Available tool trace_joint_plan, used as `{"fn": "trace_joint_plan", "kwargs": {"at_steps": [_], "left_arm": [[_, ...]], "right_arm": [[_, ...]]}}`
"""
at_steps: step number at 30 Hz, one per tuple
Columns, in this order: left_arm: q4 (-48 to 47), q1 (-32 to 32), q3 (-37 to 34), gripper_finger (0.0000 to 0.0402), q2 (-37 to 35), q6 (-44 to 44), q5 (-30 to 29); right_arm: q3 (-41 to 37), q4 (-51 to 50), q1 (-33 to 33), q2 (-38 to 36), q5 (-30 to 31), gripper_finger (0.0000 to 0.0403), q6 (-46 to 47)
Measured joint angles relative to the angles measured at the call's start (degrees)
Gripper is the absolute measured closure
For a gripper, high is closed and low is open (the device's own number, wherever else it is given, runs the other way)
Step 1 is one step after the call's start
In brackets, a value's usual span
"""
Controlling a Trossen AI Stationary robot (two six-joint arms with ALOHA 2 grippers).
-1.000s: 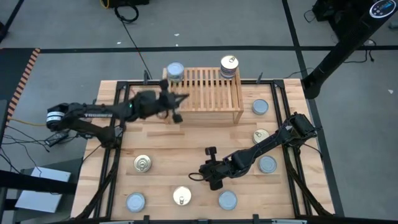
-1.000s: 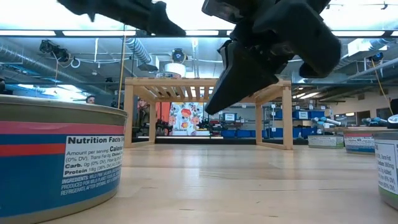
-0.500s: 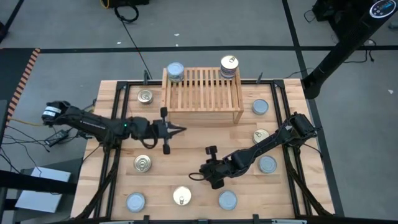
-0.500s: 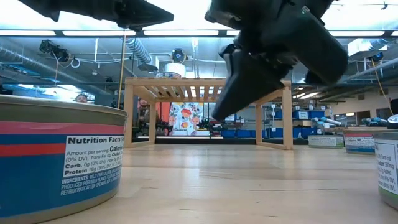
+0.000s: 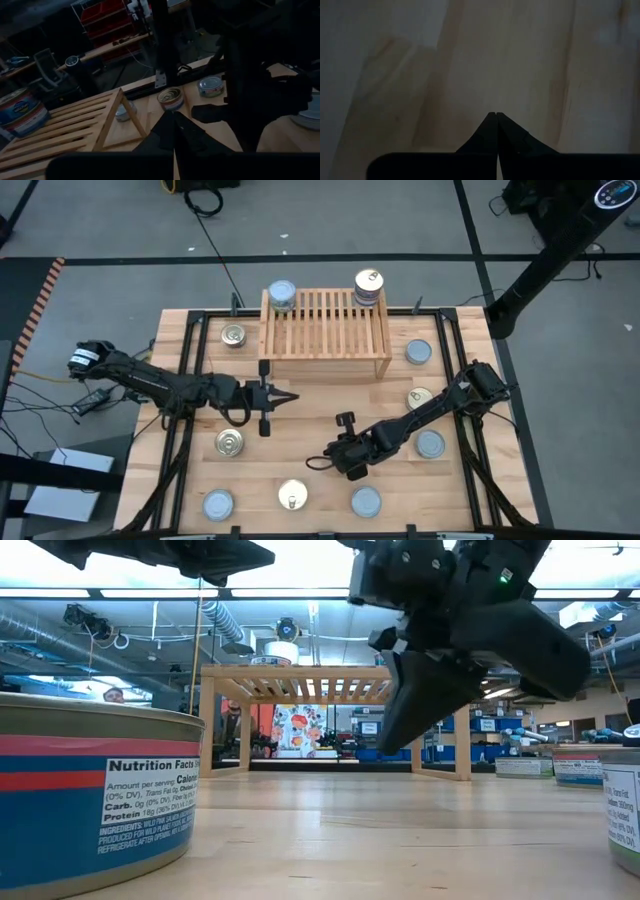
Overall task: Stack canned seafood by type on shelf
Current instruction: Adjust the shelf
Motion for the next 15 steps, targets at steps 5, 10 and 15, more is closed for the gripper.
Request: {"fn": "trace_joint_plan", "kwargs": {"at_steps": [5,10,15], "left_arm": [[-0.6,0.0,0.0,0.0401,0.0,0.0,0.7],[-1.9,0.0,0.0,0.0401,0.0,-0.3,0.7],[-2.0,0.0,0.0,0.0401,0.2,-2.8,0.7]], "right_arm": [[0.0,-5.9,0.1,-0.7,-3.9,0.0395,2.8],[0.0,-15.1,2.1,-4.0,-7.0,0.0395,11.0],[0.0,-25.0,4.7,-8.7,-7.3,0.0396,19.9]]}}
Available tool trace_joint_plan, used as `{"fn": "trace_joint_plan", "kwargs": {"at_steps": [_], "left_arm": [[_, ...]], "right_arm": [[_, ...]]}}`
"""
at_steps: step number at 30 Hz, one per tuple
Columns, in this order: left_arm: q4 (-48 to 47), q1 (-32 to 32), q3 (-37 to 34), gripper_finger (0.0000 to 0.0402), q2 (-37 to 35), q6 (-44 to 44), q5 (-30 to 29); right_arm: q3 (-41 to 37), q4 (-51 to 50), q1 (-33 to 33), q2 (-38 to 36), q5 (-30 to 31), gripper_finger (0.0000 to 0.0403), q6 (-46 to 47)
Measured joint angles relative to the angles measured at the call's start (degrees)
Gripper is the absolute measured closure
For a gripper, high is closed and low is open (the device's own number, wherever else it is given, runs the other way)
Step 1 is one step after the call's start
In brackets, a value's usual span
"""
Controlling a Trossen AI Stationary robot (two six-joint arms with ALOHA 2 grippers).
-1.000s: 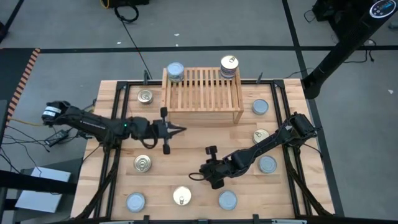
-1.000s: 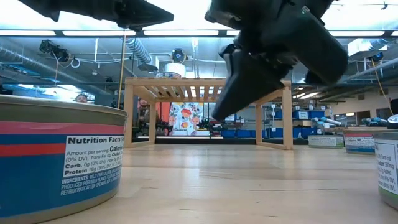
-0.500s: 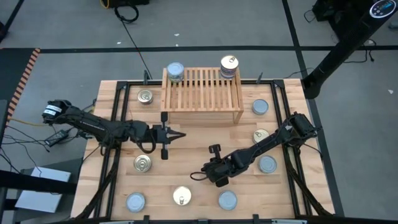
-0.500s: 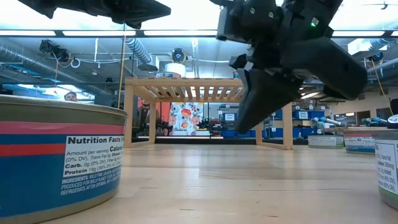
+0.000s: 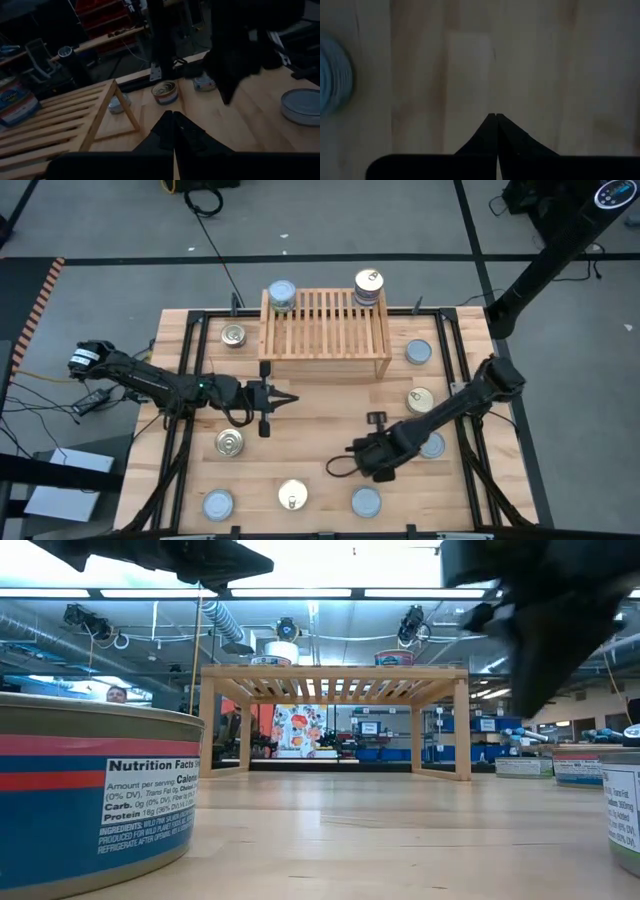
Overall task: Stack canned seafood by type on shelf
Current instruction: Adjust the shelf
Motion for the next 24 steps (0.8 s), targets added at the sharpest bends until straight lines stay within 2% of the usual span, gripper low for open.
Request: {"fn": "trace_joint_plan", "kwargs": {"at_steps": [6,11,17,24], "left_arm": [[-1.0,0.0,0.0,0.0401,0.0,-0.2,1.0],[-1.0,0.0,0.0,0.0401,0.0,-0.2,1.0],[-1.3,-1.9,0.0,0.04,0.0,4.1,1.0],[-2.3,-4.2,0.0,0.04,0.0,2.7,1.0]], "right_arm": [[0.0,-15.0,1.2,-6.0,0.3,0.0396,13.3],[0.0,-23.9,0.9,-9.9,4.2,0.0396,19.4],[0.0,-23.5,1.0,-12.8,4.3,0.0396,20.1],[-0.3,-21.5,1.8,-13.1,5.3,0.0396,18.2]]}}
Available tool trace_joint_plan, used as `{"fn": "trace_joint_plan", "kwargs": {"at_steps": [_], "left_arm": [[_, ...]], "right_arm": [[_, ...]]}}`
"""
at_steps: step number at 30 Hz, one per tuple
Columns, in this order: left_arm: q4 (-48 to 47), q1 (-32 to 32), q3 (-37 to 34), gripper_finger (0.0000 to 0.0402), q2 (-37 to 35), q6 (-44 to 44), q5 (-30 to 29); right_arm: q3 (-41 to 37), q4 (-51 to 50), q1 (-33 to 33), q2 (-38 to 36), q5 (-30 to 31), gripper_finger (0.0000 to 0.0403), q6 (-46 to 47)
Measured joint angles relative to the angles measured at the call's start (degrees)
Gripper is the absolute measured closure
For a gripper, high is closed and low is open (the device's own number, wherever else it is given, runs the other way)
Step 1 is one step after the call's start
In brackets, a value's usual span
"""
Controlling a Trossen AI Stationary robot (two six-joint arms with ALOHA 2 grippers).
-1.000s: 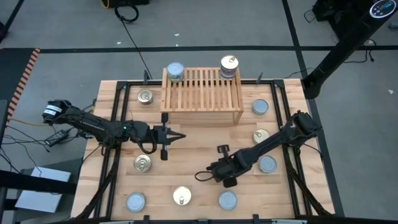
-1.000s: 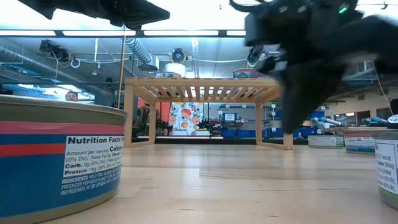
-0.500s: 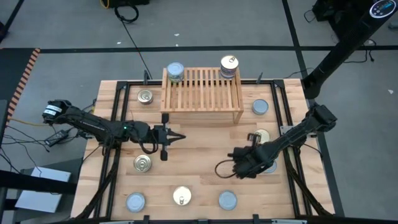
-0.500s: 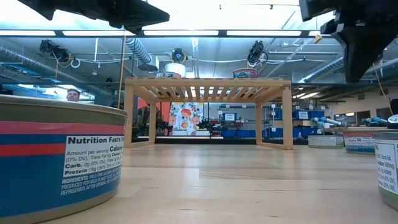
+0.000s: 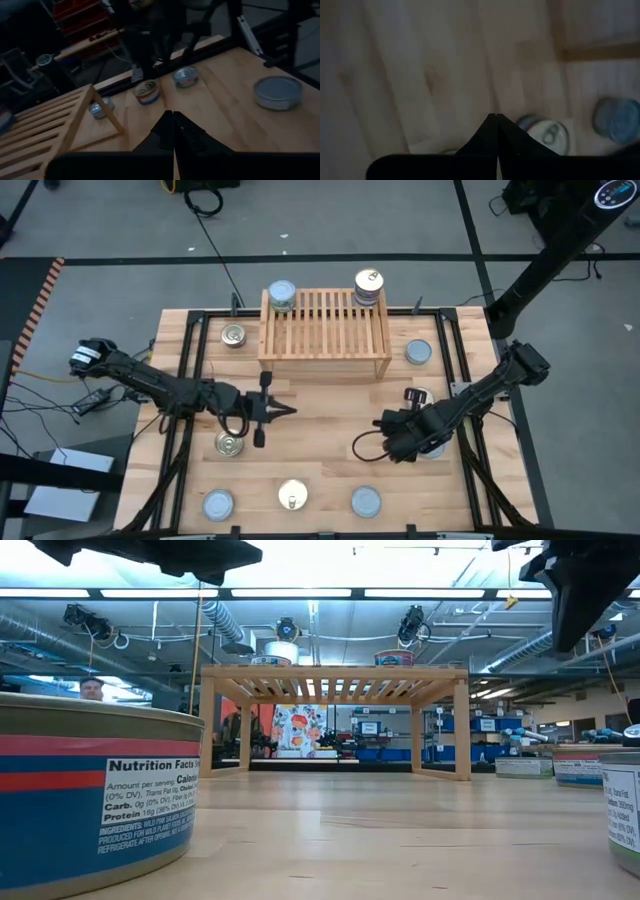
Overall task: Stack canned seafood by type on shelf
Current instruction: Adjust the shelf
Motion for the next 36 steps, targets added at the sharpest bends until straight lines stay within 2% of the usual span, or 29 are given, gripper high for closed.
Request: {"fn": "trace_joint_plan", "kwargs": {"at_steps": [7,11,13,15,17,19,22,25,28,36], "left_arm": [[-2.1,-2.7,0.0,0.04,0.0,-0.1,0.0],[-2.5,-3.5,0.0,0.04,0.0,-0.7,-0.8],[-2.3,-3.4,0.0,0.04,0.0,-4.8,-5.1],[-2.6,-2.2,0.0,0.04,0.0,-8.3,-11.7],[-5.0,-0.4,0.3,0.04,0.0,-9.2,-17.1],[-8.9,1.8,1.7,0.04,0.0,-9.3,-19.2],[-16.1,6.6,5.7,0.04,-0.3,-9.5,-19.5],[-26.1,13.1,9.8,0.04,-0.2,-11.6,-19.6],[-30.1,20.3,12.3,0.04,-0.2,-12.1,-18.2],[-29.7,37.5,13.1,0.0401,2.7,-8.8,-6.1]], "right_arm": [[-3.2,6.1,1.7,0.0,-2.1,0.0397,-3.0],[-6.1,13.2,1.8,0.0,-3.8,0.0397,-4.2],[-7.6,17.7,1.8,0.0,-5.4,0.0397,-5.8],[-8.5,21.1,1.8,0.0,-6.3,0.0397,-7.5],[-8.7,22.6,1.5,0.0,-6.3,0.0397,-8.6],[-8.7,24.2,0.9,0.0,-5.8,0.0397,-9.3],[-8.7,25.1,0.3,0.0,-5.0,0.0398,-10.2],[-8.7,25.3,-0.2,0.0,-4.4,0.0398,-10.4],[-8.7,25.3,-0.3,0.0,-3.1,0.0398,-11.1],[-8.7,26.1,-0.3,0.0,-1.6,0.0398,-12.2]]}}
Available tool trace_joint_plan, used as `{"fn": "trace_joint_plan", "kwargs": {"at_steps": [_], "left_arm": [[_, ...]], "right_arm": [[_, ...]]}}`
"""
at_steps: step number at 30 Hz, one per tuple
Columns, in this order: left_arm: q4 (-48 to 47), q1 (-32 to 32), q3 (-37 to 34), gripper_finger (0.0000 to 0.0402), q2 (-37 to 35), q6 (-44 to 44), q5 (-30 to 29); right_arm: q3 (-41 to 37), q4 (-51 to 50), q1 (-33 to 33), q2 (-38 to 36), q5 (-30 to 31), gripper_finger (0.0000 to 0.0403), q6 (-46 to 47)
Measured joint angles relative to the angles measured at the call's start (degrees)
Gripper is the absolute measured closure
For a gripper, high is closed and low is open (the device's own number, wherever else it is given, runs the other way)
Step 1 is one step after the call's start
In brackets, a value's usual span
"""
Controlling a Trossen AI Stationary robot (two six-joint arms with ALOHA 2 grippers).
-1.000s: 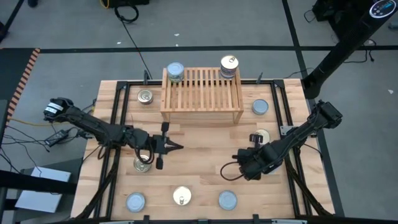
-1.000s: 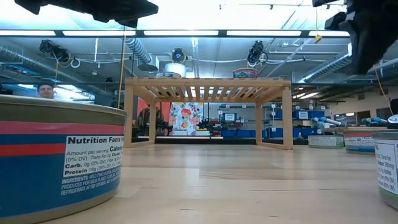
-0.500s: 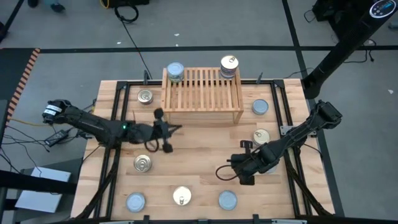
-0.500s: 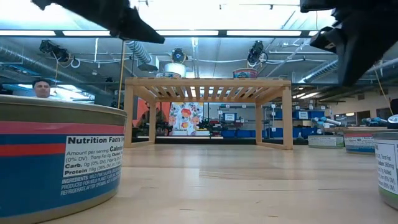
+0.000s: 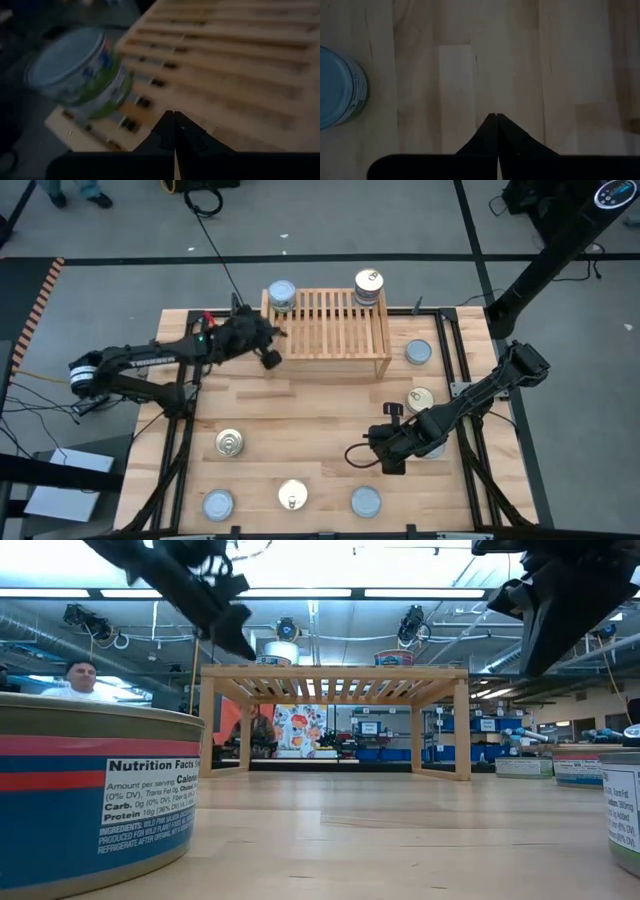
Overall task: Stack canned seafood by type on shelf
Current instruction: Adjust the shelf, then put the blue tuna can on the shelf
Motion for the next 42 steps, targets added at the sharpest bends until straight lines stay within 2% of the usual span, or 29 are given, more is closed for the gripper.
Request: {"fn": "trace_joint_plan", "kwargs": {"at_steps": [5,11,19,34,42], "left_arm": [[3.8,4.4,0.0,0.0401,4.5,2.7,1.1],[8.8,6.0,0.1,0.0401,8.3,2.5,2.4],[12.2,6.3,0.0,0.0401,8.7,2.7,0.5],[15.7,9.1,-0.1,0.0401,10.3,3.0,1.5],[16.1,6.3,-0.1,0.0401,8.3,3.1,1.5]], "right_arm": [[0.0,0.3,0.0,0.0,1.1,0.0397,0.0],[0.0,0.3,0.0,0.0,1.5,0.0396,0.0],[0.0,0.3,0.0,0.0,1.5,0.0395,0.0],[0.0,0.8,0.0,0.0,1.5,0.0395,0.0],[0.0,0.4,0.0,0.0,0.5,0.0395,0.4]]}}
